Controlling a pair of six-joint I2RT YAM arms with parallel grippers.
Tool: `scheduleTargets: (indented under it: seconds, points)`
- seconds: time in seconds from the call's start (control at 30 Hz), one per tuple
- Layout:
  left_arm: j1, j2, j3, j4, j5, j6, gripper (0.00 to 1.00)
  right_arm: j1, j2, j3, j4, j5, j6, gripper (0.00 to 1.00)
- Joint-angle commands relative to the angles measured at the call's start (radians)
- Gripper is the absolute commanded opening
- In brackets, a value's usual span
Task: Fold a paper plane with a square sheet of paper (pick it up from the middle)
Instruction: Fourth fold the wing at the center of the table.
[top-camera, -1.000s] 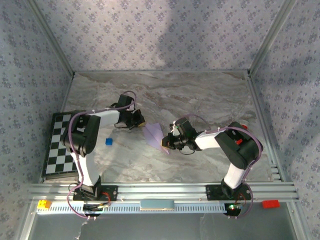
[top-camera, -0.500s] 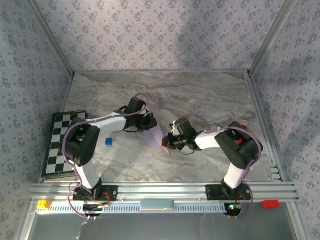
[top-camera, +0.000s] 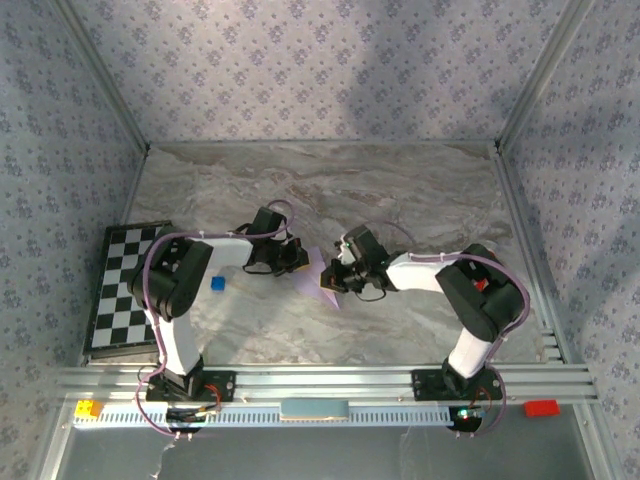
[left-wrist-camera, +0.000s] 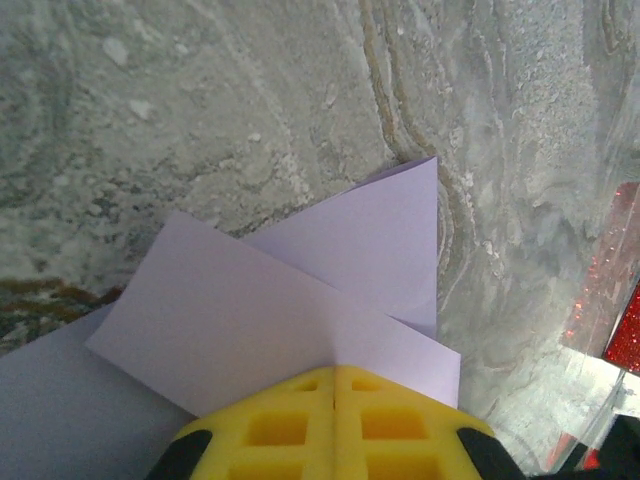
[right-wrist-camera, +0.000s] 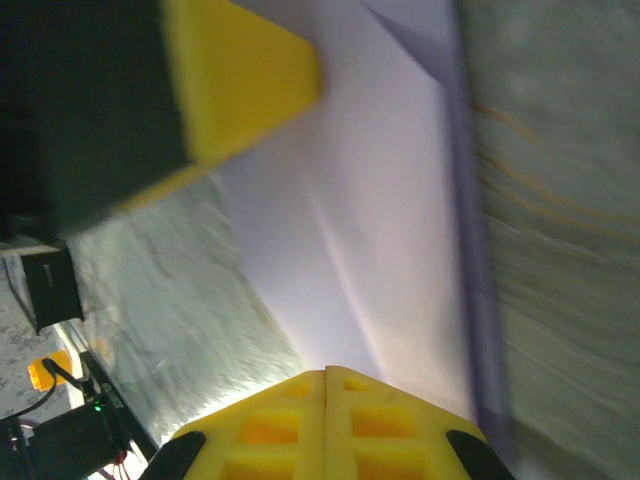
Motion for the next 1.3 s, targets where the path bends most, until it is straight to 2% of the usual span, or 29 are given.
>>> scheduleTargets:
  seconds: [0.0,0.17,0.33,0.8,1.1,1.27]
  points:
    - [0.009,0.020,-0.028,-0.021,-0.030,0.005,0.00,0.007,0.056,0.082,-0.085,0.005,-0.041,0.00]
    - [0.010,0.013,-0.023,-0.027,-0.033,0.008,0.00,0.005,0.181,0.147,-0.089,-0.008,-0.044,0.00]
    - [0.019,0.008,-0.028,-0.030,-0.034,0.008,0.00,0.005,0.181,0.078,-0.037,0.001,-0.016,0.00]
    - [0.039,0.017,-0.045,-0.041,-0.036,0.022,0.00,0.011,-0.021,-0.185,0.060,0.009,0.007,0.04]
    - [0.039,0.017,-0.039,-0.052,-0.036,0.024,0.00,-0.002,-0.160,-0.327,-0.005,0.009,-0.044,0.06]
    - [0.040,0.012,-0.040,-0.044,-0.030,0.019,0.00,-0.020,-0.244,-0.322,-0.036,-0.004,-0.050,0.07]
